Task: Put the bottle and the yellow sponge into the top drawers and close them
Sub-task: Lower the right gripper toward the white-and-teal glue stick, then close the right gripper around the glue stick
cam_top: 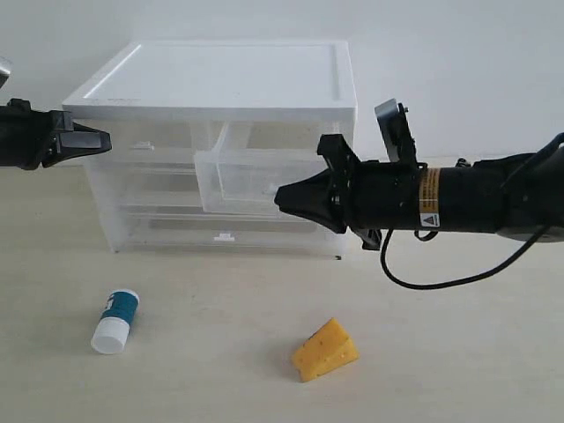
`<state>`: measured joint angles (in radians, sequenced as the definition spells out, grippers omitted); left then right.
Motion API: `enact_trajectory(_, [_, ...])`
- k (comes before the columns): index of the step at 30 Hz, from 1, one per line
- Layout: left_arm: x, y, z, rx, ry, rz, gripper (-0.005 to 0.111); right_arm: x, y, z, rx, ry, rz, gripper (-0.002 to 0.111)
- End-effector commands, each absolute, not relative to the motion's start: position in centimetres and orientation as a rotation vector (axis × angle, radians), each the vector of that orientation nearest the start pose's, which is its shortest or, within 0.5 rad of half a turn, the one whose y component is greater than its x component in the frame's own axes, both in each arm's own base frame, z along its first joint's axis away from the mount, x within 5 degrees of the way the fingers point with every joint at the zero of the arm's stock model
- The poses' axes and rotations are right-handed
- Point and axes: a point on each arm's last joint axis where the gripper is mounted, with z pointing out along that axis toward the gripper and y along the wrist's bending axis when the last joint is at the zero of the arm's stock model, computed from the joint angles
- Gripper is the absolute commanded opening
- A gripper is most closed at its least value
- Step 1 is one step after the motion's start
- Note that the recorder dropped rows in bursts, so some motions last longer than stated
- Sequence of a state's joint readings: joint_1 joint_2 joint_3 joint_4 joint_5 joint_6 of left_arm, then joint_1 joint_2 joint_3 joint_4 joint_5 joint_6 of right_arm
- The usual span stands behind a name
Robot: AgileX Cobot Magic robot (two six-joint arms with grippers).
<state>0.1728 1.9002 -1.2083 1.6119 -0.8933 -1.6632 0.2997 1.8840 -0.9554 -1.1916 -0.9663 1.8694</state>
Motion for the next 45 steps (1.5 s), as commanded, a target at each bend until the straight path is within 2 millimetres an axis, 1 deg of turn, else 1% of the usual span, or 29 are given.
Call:
enact_trajectory(1, [40.2,0.0,22.7,0.226,2.030,-0.881,0.004,31.7,17.2,19.0,-0.089,2.141,1.578,0.000])
enact_trajectory(5, [40.1,-0.1,22.7,0.230,2.023,-0.897,0.004,31.8,17.2,19.1,-0.081,2.135,1.580,0.000])
enact_trajectory(11, [40.1,-0.1,22.8,0.225,2.018,-0.903,0.004,31.8,17.2,19.1,-0.145,2.108,1.554,0.001])
enact_trajectory(13, [40.1,-0.1,22.8,0.223,2.017,-0.904,0.004,31.7,17.3,19.3,-0.161,2.091,1.583,0.009])
enact_trajectory(17, [40.1,-0.1,22.8,0.223,2.017,-0.904,0.004,31.2,17.6,19.8,-0.196,2.051,1.675,0.043])
enact_trajectory(18, [40.1,-0.1,22.8,0.223,2.017,-0.904,0.004,31.1,17.6,19.9,-0.193,2.052,1.703,0.050])
enact_trajectory(19, [40.1,-0.1,22.8,0.223,2.017,-0.904,0.004,31.0,17.6,19.9,-0.193,2.060,1.717,0.054])
enact_trajectory(20, [40.1,-0.1,22.8,0.223,2.017,-0.904,0.004,30.9,17.6,19.9,-0.201,2.074,1.723,0.054])
enact_trajectory(22, [40.1,-0.1,22.8,0.223,2.017,-0.904,0.004,30.6,17.7,19.7,-0.227,2.105,1.721,0.052])
enact_trajectory(26, [40.1,-0.1,22.8,0.223,2.017,-0.904,0.004,29.9,17.7,19.3,-0.328,2.178,1.717,0.051])
enact_trajectory(30, [40.1,-0.1,22.8,0.228,2.016,-0.901,0.004,29.5,17.7,19.2,-0.380,2.188,1.720,0.051])
enact_trajectory(32, [40.1,-0.1,22.8,0.228,2.016,-0.901,0.004,29.2,17.7,19.4,-0.438,2.193,1.698,0.051])
enact_trajectory(34, [40.1,-0.1,22.8,0.226,2.017,-0.899,0.004,28.5,18.0,19.4,-0.536,2.221,1.678,0.051])
enact_trajectory(36, [40.1,-0.1,22.8,0.229,2.016,-0.897,0.004,27.1,18.3,19.0,-0.610,2.253,1.635,0.051])
enact_trajectory(40, [40.1,-0.1,22.8,0.231,2.015,-0.895,0.004,24.8,18.2,18.1,-0.619,2.286,1.462,0.048])
enact_trajectory(42, [40.1,-0.1,22.8,0.231,2.015,-0.895,0.004,23.2,19.0,18.1,-0.675,2.314,1.351,0.048])
enact_trajectory(43, [40.2,-0.1,22.8,0.230,2.016,-0.893,0.004,22.1,20.5,18.6,-0.725,2.316,1.309,0.048])
enact_trajectory(44, [40.2,-0.1,22.8,0.230,2.016,-0.893,0.004,21.6,21.5,18.9,-0.752,2.308,1.271,0.048])
enact_trajectory(45, [40.2,-0.1,22.8,0.230,2.016,-0.893,0.004,20.9,23.6,19.4,-0.812,2.288,1.142,0.048])
